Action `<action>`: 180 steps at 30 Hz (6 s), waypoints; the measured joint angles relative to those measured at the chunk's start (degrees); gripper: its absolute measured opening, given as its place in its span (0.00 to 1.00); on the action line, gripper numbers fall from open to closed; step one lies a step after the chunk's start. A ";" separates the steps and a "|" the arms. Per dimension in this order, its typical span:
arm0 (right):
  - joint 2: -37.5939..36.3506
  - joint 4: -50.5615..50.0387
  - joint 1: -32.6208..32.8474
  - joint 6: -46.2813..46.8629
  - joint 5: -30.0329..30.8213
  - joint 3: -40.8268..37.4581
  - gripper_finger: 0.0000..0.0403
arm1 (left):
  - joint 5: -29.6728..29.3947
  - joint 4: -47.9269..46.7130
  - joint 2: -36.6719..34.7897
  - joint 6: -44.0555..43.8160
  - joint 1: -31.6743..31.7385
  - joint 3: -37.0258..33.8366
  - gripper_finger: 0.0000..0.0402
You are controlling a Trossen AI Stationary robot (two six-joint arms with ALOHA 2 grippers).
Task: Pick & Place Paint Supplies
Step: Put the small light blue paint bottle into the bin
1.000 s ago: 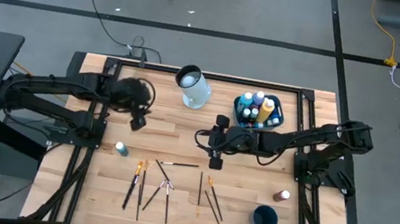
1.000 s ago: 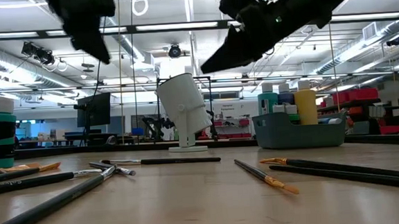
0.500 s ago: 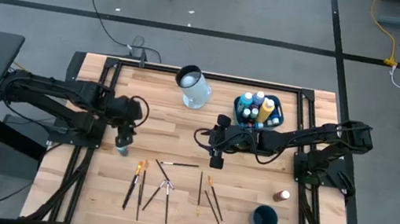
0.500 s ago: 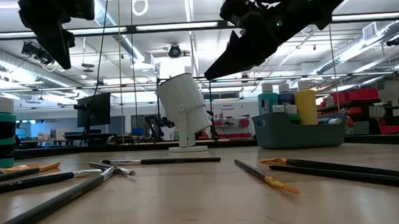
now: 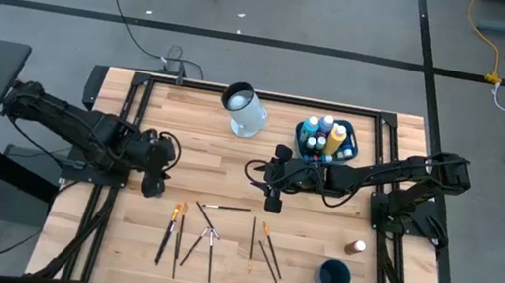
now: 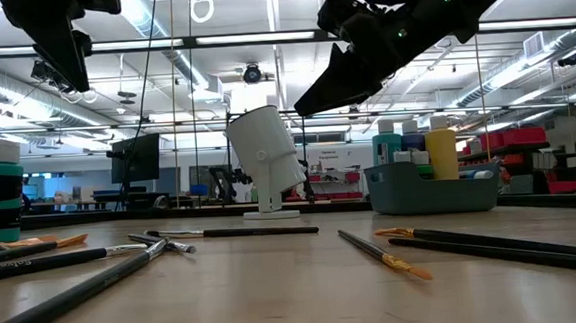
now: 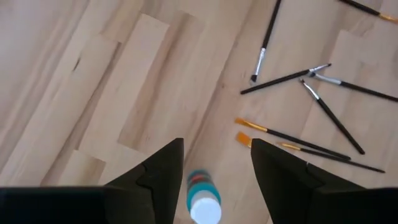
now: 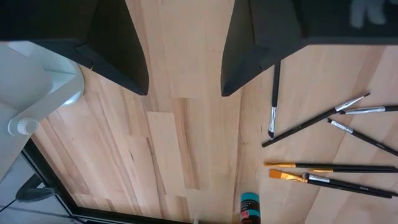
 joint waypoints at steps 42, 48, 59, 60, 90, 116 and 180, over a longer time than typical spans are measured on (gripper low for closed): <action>0.00 0.00 0.02 0.09 -0.43 0.00 0.51 | 4.85 8.77 0.04 -5.38 -4.81 -16.74 0.48; 0.00 0.01 0.02 -0.09 -0.43 0.01 0.51 | 4.92 9.74 0.04 -5.22 -4.83 -17.25 0.48; 0.00 0.01 0.02 -0.11 -0.41 0.01 0.51 | 8.78 9.74 0.04 -4.93 -4.79 -17.25 0.48; 0.00 0.02 0.02 -0.11 -0.41 0.01 0.51 | 9.89 9.78 0.04 -5.63 -4.79 -17.25 0.48; 0.00 0.02 0.02 -0.13 -0.43 0.01 0.51 | 15.29 2.39 0.02 -6.03 -4.80 -16.72 0.48; 4.88 26.05 0.32 1.71 -11.10 0.02 0.55 | 7.09 39.69 2.82 36.13 1.59 -14.03 0.32; -5.02 -44.18 -2.67 14.46 18.97 17.97 0.35 | -6.16 62.54 11.28 67.68 20.49 1.95 0.51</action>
